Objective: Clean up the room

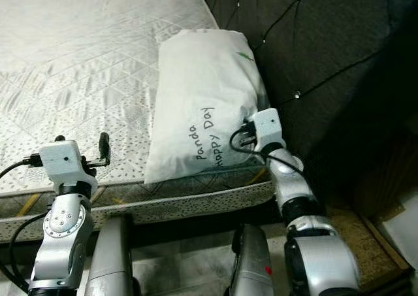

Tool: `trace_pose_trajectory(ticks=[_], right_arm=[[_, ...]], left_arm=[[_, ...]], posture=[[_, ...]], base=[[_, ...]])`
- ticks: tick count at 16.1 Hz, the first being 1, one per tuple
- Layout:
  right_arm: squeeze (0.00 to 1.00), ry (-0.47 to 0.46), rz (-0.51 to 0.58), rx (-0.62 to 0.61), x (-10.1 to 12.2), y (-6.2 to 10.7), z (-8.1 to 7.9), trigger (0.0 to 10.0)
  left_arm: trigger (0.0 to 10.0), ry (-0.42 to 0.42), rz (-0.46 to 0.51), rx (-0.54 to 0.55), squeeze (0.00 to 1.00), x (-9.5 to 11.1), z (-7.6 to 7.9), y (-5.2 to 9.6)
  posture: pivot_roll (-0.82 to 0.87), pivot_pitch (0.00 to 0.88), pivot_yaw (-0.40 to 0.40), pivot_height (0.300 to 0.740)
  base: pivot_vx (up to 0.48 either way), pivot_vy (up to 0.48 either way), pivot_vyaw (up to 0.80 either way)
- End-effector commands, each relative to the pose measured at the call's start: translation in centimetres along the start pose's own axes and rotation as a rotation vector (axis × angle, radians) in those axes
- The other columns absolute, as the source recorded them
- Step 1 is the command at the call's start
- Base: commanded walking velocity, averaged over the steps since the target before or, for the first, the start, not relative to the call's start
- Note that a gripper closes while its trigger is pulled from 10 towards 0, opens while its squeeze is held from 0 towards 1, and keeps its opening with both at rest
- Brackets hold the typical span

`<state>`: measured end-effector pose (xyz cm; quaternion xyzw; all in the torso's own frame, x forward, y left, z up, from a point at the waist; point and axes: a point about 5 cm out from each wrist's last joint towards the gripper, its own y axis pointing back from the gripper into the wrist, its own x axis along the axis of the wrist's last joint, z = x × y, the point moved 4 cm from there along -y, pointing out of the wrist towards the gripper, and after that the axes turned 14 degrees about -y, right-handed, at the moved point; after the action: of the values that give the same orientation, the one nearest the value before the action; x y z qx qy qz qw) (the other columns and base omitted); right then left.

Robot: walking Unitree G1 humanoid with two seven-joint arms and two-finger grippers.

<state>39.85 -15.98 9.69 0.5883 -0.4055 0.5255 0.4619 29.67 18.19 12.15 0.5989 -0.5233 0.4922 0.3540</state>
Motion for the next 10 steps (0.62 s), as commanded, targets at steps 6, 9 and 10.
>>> trace_pose_trajectory(ticks=[6,9,10], right_arm=[[1.00,0.122,0.209,-0.097,7.2,-1.7,0.9,10.0],[1.00,0.128,0.484,-0.220,16.4,-1.4,3.1,10.0],[1.00,0.130,0.507,-0.228,17.2,-1.2,3.1,10.0]], left_arm=[[10.0,-0.015,-0.010,0.001,0.00,-0.2,0.0,0.0],[10.0,-0.021,-0.015,0.010,0.00,-0.3,-0.2,0.0],[10.0,-0.022,-0.015,0.010,0.00,-0.3,-0.2,0.1]], posture=[[0.03,0.000,-0.066,0.515],[0.03,0.000,-0.068,0.515],[0.03,0.000,-0.068,0.515]], base=[[0.000,0.000,0.00],[0.000,0.000,0.00],[0.000,0.000,0.00]])
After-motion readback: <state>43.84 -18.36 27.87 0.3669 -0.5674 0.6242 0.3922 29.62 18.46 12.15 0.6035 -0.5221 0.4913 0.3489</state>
